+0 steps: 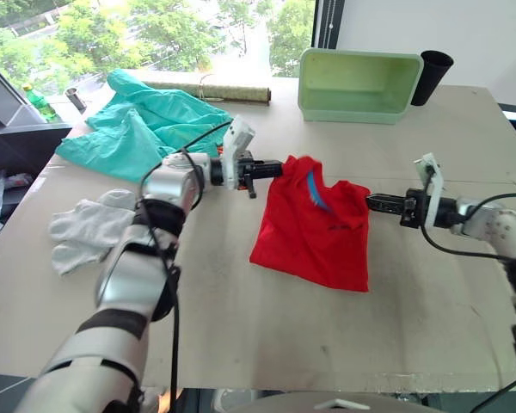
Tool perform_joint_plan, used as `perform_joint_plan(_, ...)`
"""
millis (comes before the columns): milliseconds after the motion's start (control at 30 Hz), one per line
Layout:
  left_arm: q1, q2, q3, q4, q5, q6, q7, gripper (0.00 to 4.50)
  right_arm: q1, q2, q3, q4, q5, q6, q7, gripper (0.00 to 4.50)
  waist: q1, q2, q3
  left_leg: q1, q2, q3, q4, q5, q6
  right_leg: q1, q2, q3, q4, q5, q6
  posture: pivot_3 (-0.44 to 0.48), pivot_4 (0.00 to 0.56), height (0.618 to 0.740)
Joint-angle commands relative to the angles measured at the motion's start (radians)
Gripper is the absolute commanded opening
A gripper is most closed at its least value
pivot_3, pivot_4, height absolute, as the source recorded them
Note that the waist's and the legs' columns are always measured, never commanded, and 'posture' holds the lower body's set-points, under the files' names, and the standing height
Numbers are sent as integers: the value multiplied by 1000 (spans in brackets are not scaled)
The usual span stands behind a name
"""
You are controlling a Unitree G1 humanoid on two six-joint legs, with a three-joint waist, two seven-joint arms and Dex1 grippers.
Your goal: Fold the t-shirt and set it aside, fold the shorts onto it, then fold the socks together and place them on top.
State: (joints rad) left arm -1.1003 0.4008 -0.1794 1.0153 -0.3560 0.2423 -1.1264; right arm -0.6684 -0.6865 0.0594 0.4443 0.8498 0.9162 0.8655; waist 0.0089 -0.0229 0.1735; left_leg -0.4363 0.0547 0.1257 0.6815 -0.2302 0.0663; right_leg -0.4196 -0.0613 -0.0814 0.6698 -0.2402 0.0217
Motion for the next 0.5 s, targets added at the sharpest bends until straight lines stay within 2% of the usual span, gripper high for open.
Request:
perform_joint_plan(33, -63, -42, -4, 180, 128, -114, 123, 0, -117, 43, -77, 200, -57, 50, -85, 34, -3, 0, 0, -2, 0, 1, 0, 0, 0, -3, -1, 0, 0, 0, 1, 0, 150, 740)
perform_joint_plan(133, -64, -65, -18, 245, 212, -184, 164, 0, -178, 75, -133, 312, -93, 65, -160, 34, -11, 0, 0, -8, 0, 4, -1, 0, 0, -11, -2, 1, 3, 1, 1, 0, 150, 740)
perform_joint_plan(167, -68, -71, -2, 257, 218, -183, 177, 0, -188, 81, -159, 332, -96, 74, -185, 643, -12, 0, 0, -11, 0, 4, -1, 0, 0, -14, -2, 1, 4, 1, 1, 0, 150, 740)
perform_joint_plan(233, -77, -80, 32, 273, 222, -169, 188, 0, -204, 85, -227, 364, -90, 101, -231, 1376, -10, 0, 0, -14, 1, 4, 1, 0, 0, -16, -3, -1, 6, 1, 1, 0, 150, 740)
perform_joint_plan(300, -81, -84, 53, 279, 232, -159, 188, 0, -213, 88, -297, 382, -77, 126, -274, 2315, -11, 0, 0, -13, 1, 4, 3, 0, 0, -16, -3, 0, 7, 1, 1, 0, 150, 740)
perform_joint_plan(400, -82, -87, 92, 279, 232, -156, 208, 993, -225, 100, -408, 389, -45, 147, -341, 3768, -12, 0, 0, -13, 0, 3, 3, 0, 0, -16, -5, 0, 8, 2, 3, 0, 150, 740)
perform_joint_plan(433, -84, -89, 105, 278, 232, -158, 219, 1451, -223, 104, -427, 376, -45, 145, -347, 4222, -13, 0, 0, -13, 0, 3, 4, 0, 0, -16, -5, 0, 8, 2, 3, 0, 150, 740)
perform_joint_plan(467, -87, -91, 121, 277, 230, -164, 243, 1992, -210, 105, -425, 336, -56, 142, -343, 4500, -14, 0, 0, -13, 0, 4, 4, 0, 0, -16, -5, 1, 8, 2, 3, 0, 150, 740)
perform_joint_plan(500, -91, -93, 140, 276, 227, -173, 272, 2412, -197, 105, -417, 296, -67, 139, -332, 4500, -16, 0, 0, -13, 0, 4, 4, 0, 0, -16, -5, 1, 8, 2, 3, 0, 150, 740)
